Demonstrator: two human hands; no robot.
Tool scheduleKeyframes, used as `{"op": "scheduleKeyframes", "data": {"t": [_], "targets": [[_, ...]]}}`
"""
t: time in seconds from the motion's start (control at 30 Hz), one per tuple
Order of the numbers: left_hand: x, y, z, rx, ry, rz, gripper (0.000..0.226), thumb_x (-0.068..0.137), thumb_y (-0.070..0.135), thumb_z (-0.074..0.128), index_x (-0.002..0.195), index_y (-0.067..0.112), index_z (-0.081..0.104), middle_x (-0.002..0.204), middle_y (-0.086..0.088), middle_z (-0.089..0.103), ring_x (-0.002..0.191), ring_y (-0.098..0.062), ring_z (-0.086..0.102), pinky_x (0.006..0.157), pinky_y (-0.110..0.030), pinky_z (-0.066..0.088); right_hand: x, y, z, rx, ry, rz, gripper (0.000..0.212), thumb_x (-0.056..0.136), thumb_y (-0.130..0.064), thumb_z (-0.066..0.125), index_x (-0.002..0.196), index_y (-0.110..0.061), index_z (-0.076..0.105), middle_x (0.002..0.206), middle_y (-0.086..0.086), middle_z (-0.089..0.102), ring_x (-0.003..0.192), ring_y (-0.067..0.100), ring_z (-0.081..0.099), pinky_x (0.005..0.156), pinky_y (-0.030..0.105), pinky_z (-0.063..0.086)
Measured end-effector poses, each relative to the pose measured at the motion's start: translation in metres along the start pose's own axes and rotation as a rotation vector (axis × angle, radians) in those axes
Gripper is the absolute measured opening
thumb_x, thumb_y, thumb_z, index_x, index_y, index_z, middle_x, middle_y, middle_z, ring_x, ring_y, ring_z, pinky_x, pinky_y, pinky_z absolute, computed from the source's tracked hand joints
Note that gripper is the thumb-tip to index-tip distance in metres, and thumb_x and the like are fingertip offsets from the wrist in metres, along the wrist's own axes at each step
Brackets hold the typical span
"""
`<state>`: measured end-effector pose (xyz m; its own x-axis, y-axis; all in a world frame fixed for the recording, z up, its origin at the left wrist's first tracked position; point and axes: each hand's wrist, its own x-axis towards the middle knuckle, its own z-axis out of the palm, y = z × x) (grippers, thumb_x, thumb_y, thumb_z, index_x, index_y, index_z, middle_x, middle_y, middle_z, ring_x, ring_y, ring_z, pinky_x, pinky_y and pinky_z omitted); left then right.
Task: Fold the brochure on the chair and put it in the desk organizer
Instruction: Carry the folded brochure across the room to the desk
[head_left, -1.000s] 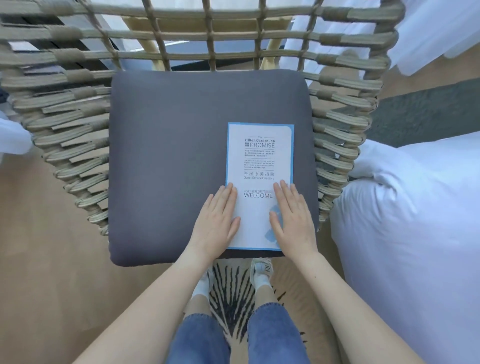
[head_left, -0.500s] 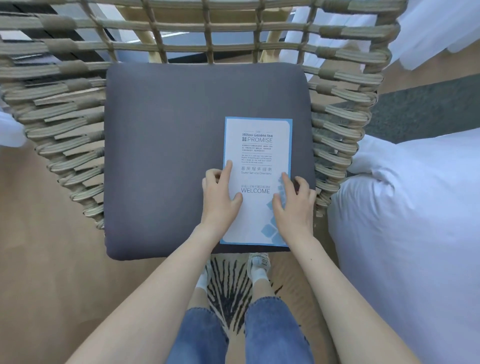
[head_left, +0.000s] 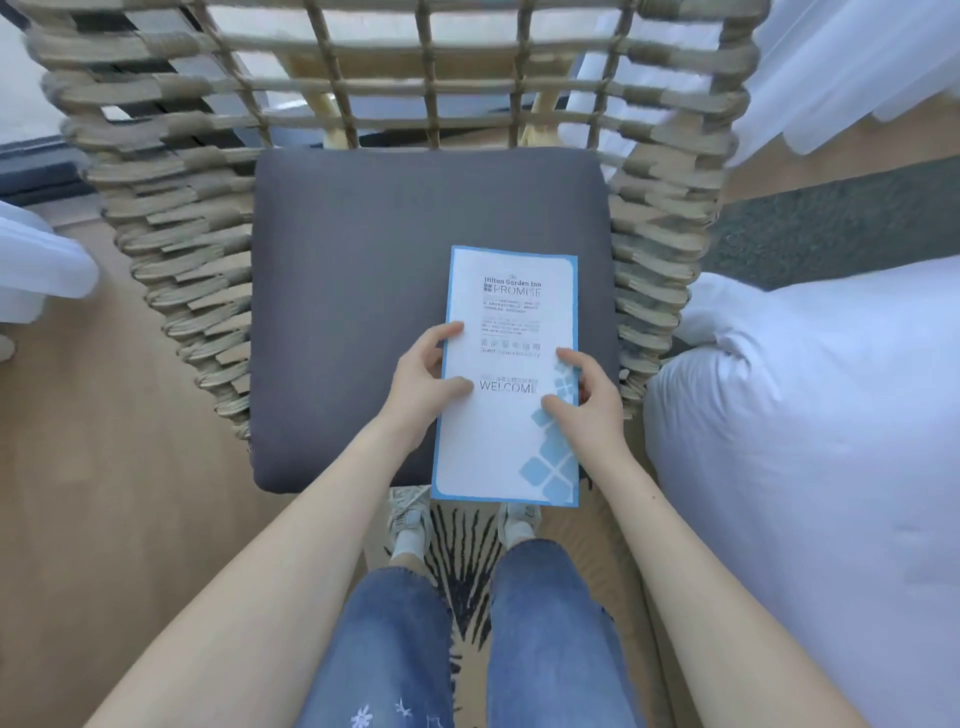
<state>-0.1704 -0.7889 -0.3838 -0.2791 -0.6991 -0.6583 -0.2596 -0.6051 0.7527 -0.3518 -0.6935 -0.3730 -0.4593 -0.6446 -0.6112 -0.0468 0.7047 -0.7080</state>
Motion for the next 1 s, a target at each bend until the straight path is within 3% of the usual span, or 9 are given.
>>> {"op": "scheduleKeyframes", "data": {"t": [0.13,0.33,0.43,0.57,0.7,0.83,1.0], "targets": [[-0.046,0.044,-0.009,-0.095,-0.026,0.006,0.066,0.074,-0.011,0.064,0.129,0.025,0.057,0.116,-0.020,0.063,0.087,-0.020,0.068,0.074,-0.034,0.060,-0.041,-0.045,-0.018,0.049,0.002,-0.028,0.057,0.077,0.007,0.061,0.124,-0.025,0.061,0.107,-0.001,0.065,0.069,-0.006,0.056,0.064,0.010,0.045],[-0.129,0.128,-0.018,-0.275,-0.026,0.097,0.068,0.068,-0.007,0.067,0.128,0.024,0.059,0.116,-0.013,0.066,0.094,-0.019,0.071,0.070,-0.029,0.057,-0.113,-0.134,-0.058,0.054,0.002,-0.173,0.055,0.075,-0.002,0.063,0.115,-0.040,0.063,0.107,-0.006,0.069,0.086,0.012,0.061,0.076,0.029,0.052],[-0.165,0.171,-0.021,-0.356,-0.033,0.158,0.069,0.070,-0.007,0.068,0.131,0.022,0.057,0.116,-0.011,0.070,0.098,-0.024,0.071,0.070,-0.032,0.058,-0.147,-0.180,-0.079,0.113,0.002,-0.249,0.052,0.077,-0.003,0.063,0.110,-0.043,0.064,0.104,-0.011,0.070,0.085,0.012,0.063,0.069,0.022,0.053],[-0.206,0.227,-0.027,-0.387,-0.050,0.239,0.070,0.070,-0.005,0.070,0.132,0.022,0.055,0.112,-0.006,0.073,0.100,-0.028,0.071,0.071,-0.037,0.059,-0.183,-0.239,-0.101,0.191,-0.049,-0.329,0.048,0.081,0.001,0.063,0.115,-0.033,0.066,0.106,-0.007,0.071,0.088,0.016,0.067,0.068,0.025,0.057],[-0.236,0.283,-0.040,-0.420,-0.099,0.336,0.068,0.072,-0.009,0.069,0.132,0.020,0.055,0.116,-0.011,0.072,0.103,-0.036,0.068,0.075,-0.044,0.059,-0.212,-0.290,-0.116,0.272,-0.049,-0.430,0.046,0.082,0.004,0.064,0.118,-0.025,0.066,0.102,-0.006,0.071,0.078,0.007,0.068,0.061,0.020,0.055],[-0.259,0.332,-0.049,-0.396,-0.101,0.457,0.067,0.072,-0.008,0.069,0.130,0.024,0.058,0.115,-0.009,0.072,0.101,-0.035,0.069,0.072,-0.042,0.058,-0.229,-0.331,-0.125,0.288,-0.064,-0.557,0.046,0.083,0.001,0.066,0.119,-0.029,0.064,0.110,0.000,0.072,0.093,0.025,0.071,0.079,0.044,0.059],[-0.275,0.355,-0.059,-0.415,-0.040,0.542,0.065,0.071,-0.006,0.070,0.125,0.029,0.062,0.119,-0.012,0.067,0.102,-0.035,0.069,0.074,-0.043,0.058,-0.237,-0.362,-0.127,0.286,-0.025,-0.653,0.053,0.077,0.000,0.069,0.121,-0.029,0.063,0.100,0.008,0.074,0.086,0.034,0.069,0.076,0.049,0.058]]}}
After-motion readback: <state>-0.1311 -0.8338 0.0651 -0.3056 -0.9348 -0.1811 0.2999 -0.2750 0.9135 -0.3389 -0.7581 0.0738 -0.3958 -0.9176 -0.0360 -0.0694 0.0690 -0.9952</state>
